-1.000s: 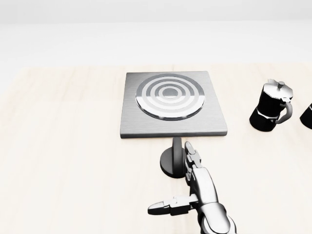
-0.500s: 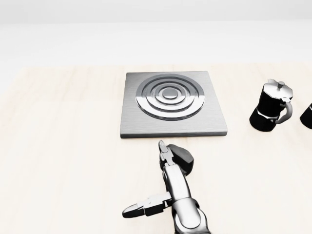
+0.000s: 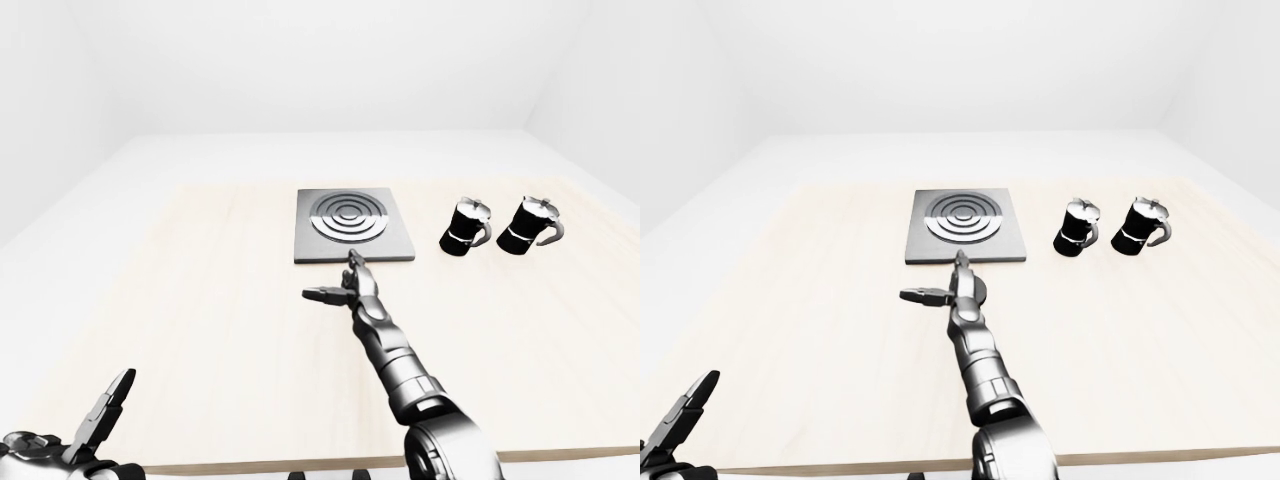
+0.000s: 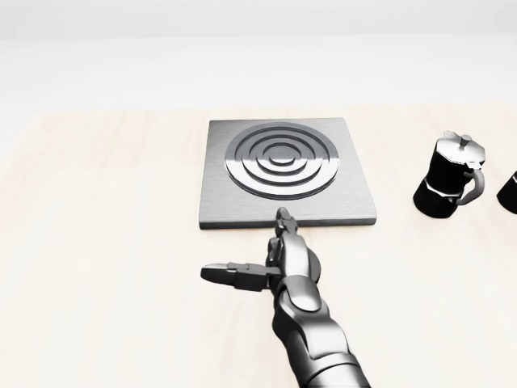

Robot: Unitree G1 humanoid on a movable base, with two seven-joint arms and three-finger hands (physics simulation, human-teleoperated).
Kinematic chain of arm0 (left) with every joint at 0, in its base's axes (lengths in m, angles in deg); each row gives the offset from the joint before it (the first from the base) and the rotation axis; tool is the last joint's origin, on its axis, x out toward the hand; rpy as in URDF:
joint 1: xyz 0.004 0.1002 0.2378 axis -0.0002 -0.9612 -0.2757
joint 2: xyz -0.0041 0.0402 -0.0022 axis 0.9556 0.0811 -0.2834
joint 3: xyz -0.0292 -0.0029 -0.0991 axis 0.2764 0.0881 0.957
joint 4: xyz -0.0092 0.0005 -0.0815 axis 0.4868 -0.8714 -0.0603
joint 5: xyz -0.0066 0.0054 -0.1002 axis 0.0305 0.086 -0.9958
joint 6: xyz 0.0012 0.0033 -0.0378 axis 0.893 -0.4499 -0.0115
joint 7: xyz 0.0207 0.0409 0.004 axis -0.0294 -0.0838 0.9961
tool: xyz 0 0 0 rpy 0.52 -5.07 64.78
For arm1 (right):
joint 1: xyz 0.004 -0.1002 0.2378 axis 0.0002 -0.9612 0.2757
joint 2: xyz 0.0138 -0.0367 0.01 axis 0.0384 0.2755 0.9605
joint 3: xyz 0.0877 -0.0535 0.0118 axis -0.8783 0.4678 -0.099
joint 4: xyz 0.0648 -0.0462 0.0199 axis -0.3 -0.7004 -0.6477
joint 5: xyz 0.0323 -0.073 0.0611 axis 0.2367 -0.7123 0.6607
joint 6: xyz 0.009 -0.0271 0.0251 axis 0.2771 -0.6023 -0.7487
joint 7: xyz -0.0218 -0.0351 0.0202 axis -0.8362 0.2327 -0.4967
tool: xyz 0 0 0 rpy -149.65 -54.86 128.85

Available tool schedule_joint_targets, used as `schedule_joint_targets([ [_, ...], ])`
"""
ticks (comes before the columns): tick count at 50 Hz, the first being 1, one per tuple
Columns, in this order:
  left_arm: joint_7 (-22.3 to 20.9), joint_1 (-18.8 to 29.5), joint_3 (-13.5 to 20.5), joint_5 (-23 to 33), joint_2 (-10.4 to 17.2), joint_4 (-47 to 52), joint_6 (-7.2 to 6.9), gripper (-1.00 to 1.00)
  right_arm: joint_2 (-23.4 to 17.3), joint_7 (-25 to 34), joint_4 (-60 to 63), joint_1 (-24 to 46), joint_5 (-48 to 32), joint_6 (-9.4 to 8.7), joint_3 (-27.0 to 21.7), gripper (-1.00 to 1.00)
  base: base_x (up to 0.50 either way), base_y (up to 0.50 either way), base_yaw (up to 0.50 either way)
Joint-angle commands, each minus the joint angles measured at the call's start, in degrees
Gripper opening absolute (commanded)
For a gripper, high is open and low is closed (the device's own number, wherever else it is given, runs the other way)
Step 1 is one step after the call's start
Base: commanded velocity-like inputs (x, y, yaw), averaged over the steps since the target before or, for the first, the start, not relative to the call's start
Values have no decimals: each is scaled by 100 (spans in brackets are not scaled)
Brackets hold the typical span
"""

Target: Turn off the stove.

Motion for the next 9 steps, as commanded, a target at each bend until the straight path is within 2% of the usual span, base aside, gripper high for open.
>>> schedule_joint_targets([
  [1,-7,7,-12,-10,10,-22,0,100,-1153,-222,-1648,1914,710,-1,-102,100,1,0,0],
  [4,-2,-30,-10,-1,-4,79,0,100,-1096,-215,-1224,1891,558,-1,62,100,1,0,0],
  [8,-22,10,-9,22,5,-48,0,100,-1026,-132,-36,1562,410,-1,244,100,1,0,1],
  [9,-28,17,-17,38,9,-85,0,100,-983,-211,572,1371,329,-1,349,100,0,0,0],
])
